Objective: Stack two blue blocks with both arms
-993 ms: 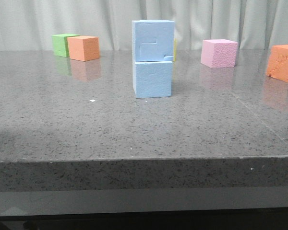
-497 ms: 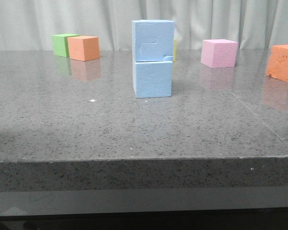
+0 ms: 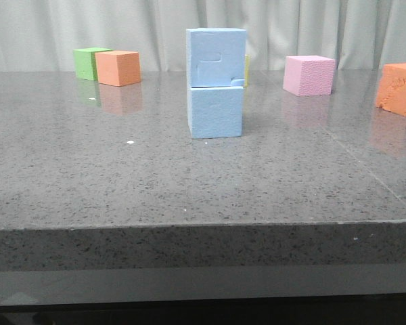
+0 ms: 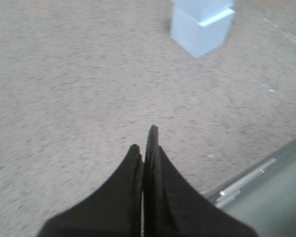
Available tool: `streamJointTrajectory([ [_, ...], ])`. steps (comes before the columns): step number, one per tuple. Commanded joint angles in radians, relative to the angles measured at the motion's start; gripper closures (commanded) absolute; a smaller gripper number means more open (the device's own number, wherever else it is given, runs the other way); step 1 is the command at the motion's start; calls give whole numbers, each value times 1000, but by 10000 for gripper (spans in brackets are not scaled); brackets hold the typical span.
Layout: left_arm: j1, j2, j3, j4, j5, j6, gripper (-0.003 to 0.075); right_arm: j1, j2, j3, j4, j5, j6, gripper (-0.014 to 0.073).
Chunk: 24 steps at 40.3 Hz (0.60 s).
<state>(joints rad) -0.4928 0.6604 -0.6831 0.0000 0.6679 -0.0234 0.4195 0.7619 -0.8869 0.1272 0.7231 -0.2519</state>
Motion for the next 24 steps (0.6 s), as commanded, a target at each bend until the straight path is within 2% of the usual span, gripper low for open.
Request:
streamJointTrajectory([
  [1, 72, -104, 43, 0, -118, -7, 741, -9, -5, -22, 6, -73, -11, 662],
  [16, 393, -488, 329, 0, -385, -7, 741, -9, -5, -22, 6, -73, -11, 662],
  [24, 451, -591, 502, 0, -561, -7, 741, -9, -5, -22, 6, -73, -11, 662],
])
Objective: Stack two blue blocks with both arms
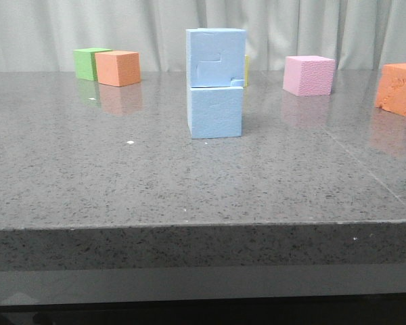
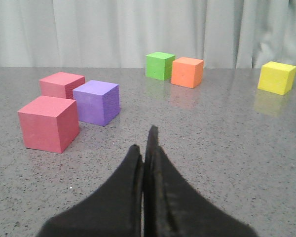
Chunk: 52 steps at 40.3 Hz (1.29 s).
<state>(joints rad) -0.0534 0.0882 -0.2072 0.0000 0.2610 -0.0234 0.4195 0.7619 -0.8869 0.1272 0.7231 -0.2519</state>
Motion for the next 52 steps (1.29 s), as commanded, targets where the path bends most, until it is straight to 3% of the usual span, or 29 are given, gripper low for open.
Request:
streamJointTrajectory([
  [1, 14, -33, 40, 0, -167, -7, 741, -9, -5, -22, 6, -73, -11, 662],
  [8, 19, -109, 141, 0, -243, -7, 741, -9, -5, -22, 6, -73, -11, 662],
  [14, 20, -112, 219, 0, -389, -7, 741, -9, -5, -22, 6, -74, -11, 662],
  [25, 61, -112, 216, 0, -380, -7, 741, -9, -5, -22, 6, -74, -11, 662],
  [35, -11, -112, 216, 0, -380, -7, 741, -9, -5, -22, 6, -74, -11, 662],
  [52, -12, -111, 216, 0, -380, -7, 741, -9, -5, -22, 6, -74, -11, 662],
])
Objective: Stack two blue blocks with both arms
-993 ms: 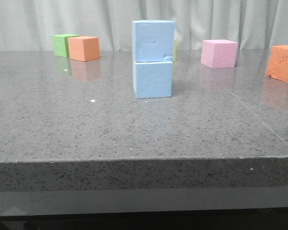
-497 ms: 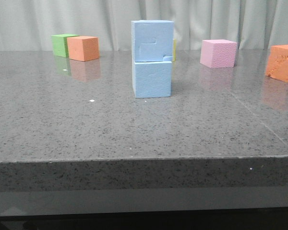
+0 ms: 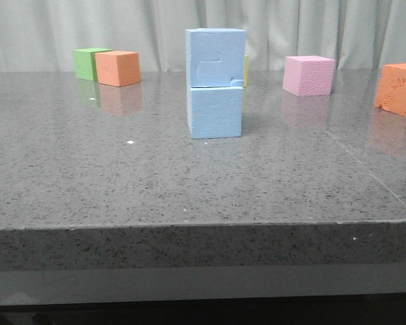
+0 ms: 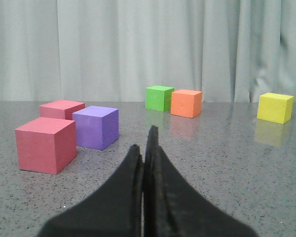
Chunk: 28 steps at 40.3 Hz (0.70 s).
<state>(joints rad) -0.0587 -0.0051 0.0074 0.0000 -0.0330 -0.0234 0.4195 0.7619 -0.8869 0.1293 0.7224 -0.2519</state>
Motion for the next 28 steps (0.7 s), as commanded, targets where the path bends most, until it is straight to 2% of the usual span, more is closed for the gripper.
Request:
streamJointTrajectory([
  [1, -7, -17, 1, 0, -86, -7, 741, -9, -5, -22, 3, -73, -11, 662],
  [10, -7, -17, 1, 0, -86, -7, 741, -17, -25, -7, 0, -77, -11, 662],
  [15, -7, -17, 1, 0, -86, -7, 741, -131, -115, 81, 0, -132, -11, 662],
  [22, -7, -17, 1, 0, -86, -7, 741, -333, -346, 318, -9, -325, -11, 662],
  [28, -7, -17, 1, 0, -86, -7, 741, -400, -553, 521, -8, -449, -11, 662],
])
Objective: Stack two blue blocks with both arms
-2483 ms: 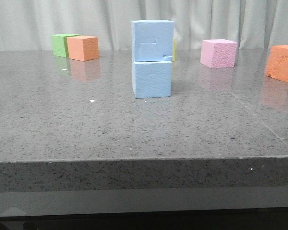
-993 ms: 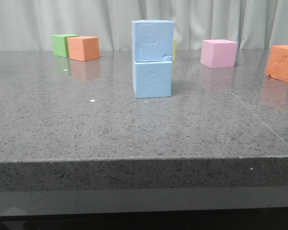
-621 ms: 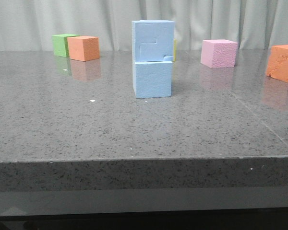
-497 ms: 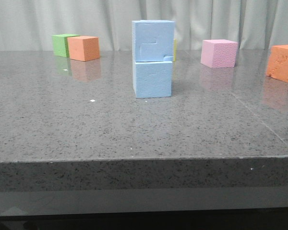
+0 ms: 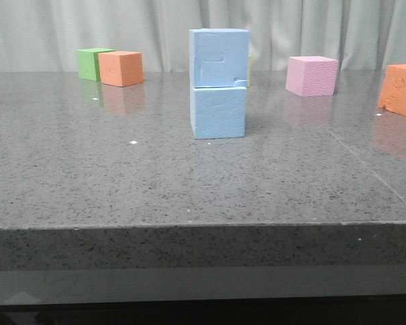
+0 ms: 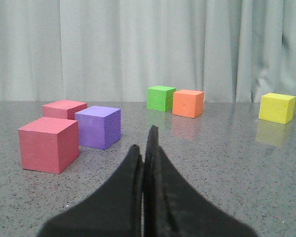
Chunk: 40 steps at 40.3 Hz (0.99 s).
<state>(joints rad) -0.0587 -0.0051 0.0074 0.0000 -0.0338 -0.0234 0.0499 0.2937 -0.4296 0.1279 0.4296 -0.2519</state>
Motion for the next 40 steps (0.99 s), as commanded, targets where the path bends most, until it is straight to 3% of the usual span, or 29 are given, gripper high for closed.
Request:
streamJointTrajectory([
  [1, -7, -17, 1, 0, -85, -7, 741, -33, -109, 89, 1, -172, -11, 662],
  [16, -7, -17, 1, 0, -85, -7, 741, -35, -311, 455, 27, -500, -11, 662],
  [35, -7, -17, 1, 0, -85, -7, 741, -37, -322, 451, 43, -504, -7, 662],
  [40, -7, -17, 1, 0, -85, -7, 741, -36, -322, 451, -29, -543, 127, 662],
])
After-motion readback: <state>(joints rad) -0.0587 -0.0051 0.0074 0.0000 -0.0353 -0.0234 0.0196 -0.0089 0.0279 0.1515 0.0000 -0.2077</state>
